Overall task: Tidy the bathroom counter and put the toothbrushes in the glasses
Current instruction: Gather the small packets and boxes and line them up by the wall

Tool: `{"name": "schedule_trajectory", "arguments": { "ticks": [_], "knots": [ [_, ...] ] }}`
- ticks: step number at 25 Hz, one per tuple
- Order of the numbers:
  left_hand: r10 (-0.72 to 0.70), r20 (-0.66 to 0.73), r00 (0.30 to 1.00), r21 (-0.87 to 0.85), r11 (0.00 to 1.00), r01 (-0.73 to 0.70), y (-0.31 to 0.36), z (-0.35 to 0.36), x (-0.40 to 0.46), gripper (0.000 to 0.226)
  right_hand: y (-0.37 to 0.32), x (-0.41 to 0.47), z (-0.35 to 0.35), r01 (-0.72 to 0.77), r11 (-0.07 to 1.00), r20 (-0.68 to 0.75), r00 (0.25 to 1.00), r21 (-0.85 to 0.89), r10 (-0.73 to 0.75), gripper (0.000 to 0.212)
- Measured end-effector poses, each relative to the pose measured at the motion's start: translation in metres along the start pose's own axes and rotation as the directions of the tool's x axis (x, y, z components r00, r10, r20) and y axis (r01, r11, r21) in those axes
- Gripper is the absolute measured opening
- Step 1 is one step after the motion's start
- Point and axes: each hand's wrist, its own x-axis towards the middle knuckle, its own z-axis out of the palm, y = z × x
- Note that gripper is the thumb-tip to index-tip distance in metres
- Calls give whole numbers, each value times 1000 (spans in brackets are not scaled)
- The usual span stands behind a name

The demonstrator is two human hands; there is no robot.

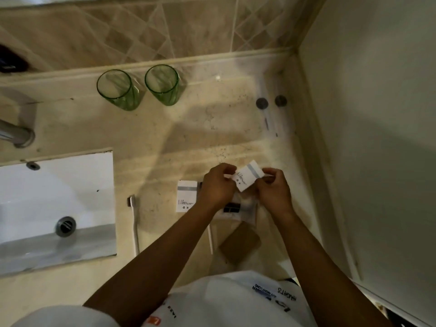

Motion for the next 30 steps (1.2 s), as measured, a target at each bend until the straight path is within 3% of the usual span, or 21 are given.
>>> {"name": "schedule_trajectory", "arguments": {
  "ticks": [3,11,16,19,22,24,27,30],
  "knots": [
    [-53,-111,992,-110,993,41,-1,-13,13,32,-9,12,2,-4,1000,38,999,-9,5,22],
    [-147,-231,962,-282,956,79,10,-39,52,29,-45,45,31,30,996,98,994,82,-38,25],
    [-126,-229,965,-273,960,61,24,-43,74,28,-87,72,45,116,988,189,973,101,-133,51],
    [-77,-221,972,-277,961,13,33,-45,94,27,-106,88,55,228,970,111,965,84,-237,54],
    [62,-244,968,-140,985,-98,38,-47,112,30,-107,98,57,367,915,10,929,-165,-370,32],
    [209,-268,940,17,977,-212,37,-47,122,35,-102,97,58,450,817,53,884,-360,-464,32],
    [362,-221,906,198,926,-321,39,-45,137,37,-99,100,59,459,780,135,884,-426,-446,44],
    [392,-157,906,318,889,-330,48,-42,153,33,-104,112,56,452,755,125,884,-475,-451,49]
  ]
}}
